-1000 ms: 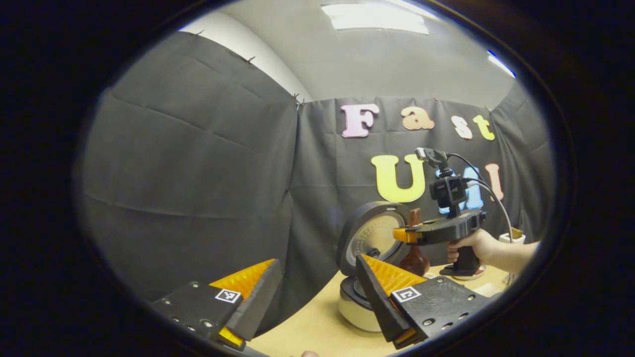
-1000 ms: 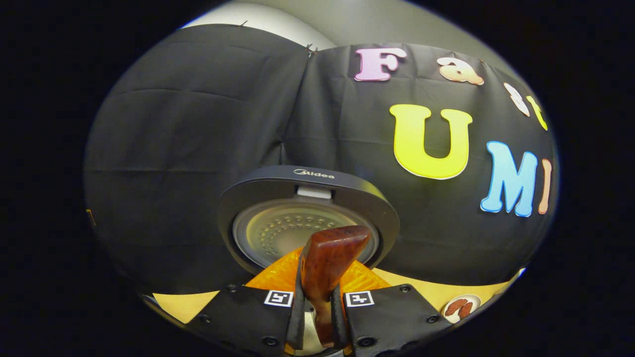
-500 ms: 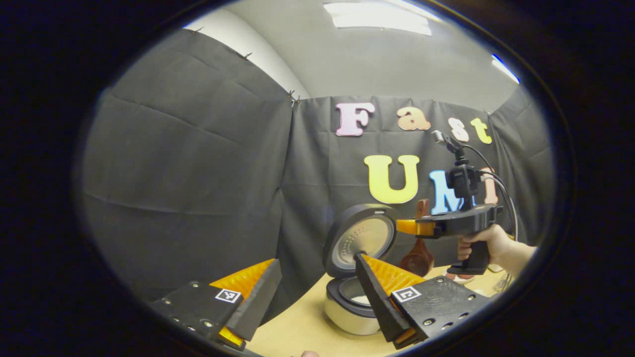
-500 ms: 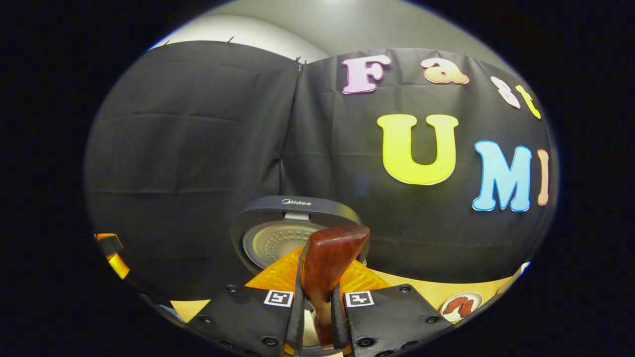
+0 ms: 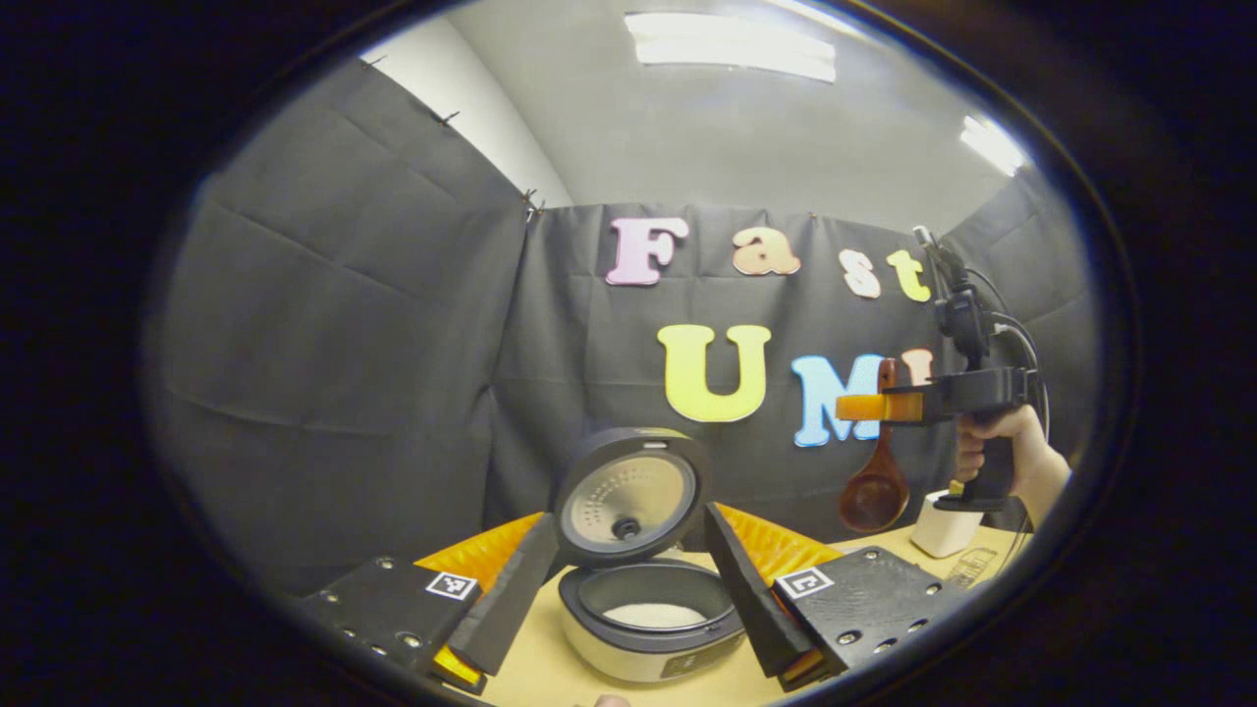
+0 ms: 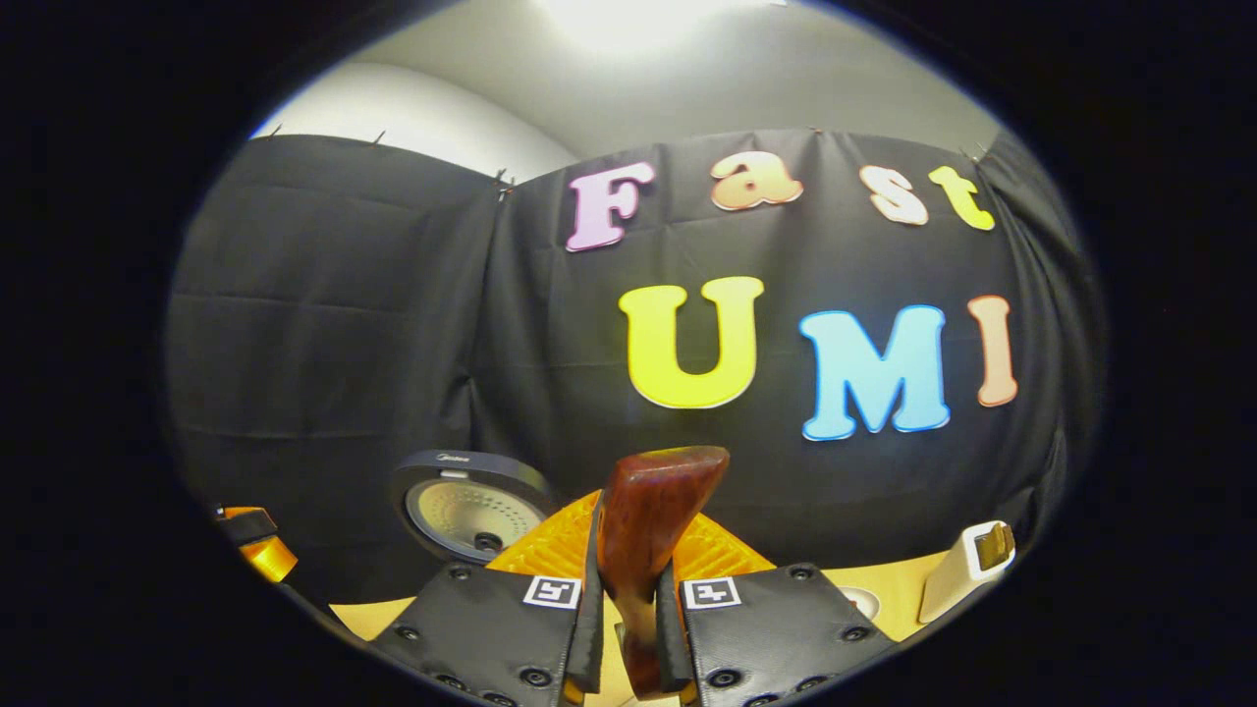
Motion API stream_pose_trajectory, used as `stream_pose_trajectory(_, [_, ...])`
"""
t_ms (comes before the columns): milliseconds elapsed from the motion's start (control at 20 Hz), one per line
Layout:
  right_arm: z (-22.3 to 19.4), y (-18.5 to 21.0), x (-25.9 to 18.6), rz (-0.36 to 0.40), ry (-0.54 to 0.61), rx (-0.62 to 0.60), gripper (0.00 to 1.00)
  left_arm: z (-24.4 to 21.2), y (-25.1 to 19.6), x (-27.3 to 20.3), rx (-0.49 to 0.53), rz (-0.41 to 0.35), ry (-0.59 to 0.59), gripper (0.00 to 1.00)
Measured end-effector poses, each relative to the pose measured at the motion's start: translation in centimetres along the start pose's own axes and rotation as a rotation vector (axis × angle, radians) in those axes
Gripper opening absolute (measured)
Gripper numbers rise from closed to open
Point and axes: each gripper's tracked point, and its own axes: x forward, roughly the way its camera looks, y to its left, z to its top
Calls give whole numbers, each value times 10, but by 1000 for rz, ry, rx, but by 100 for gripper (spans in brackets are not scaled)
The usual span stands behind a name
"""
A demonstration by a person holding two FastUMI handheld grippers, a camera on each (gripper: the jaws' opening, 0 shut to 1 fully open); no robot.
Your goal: Close the left gripper, press the button to open the rice cooker; take a wooden spoon from the chopstick holder with the right hand, scoop a spoonful of rice and pour it into the rice cooker, then put the wooden spoon back into the chopstick holder.
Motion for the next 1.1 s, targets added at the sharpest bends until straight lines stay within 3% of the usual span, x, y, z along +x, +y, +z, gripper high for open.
stream_pose_trajectory(400, [-9, -151, -75, -221, -2, 81, 24, -3, -85, 4, -106, -139, -22, 94])
stream_pose_trajectory(600, [-27, -210, -105, -299, 13, 119, 22, -19, -101, 9, -122, -143, 12, 94])
stream_pose_trajectory(800, [-65, -261, -131, -362, 48, 241, 24, -20, -114, 9, -147, -135, 18, 93])
stream_pose_trajectory(1000, [-106, -305, -152, -466, 73, 224, 24, -23, -127, 3, -175, -139, 23, 94])
stream_pose_trajectory(1100, [-125, -317, -157, -475, 88, 260, 24, -31, -133, 1, -189, -155, 42, 94])
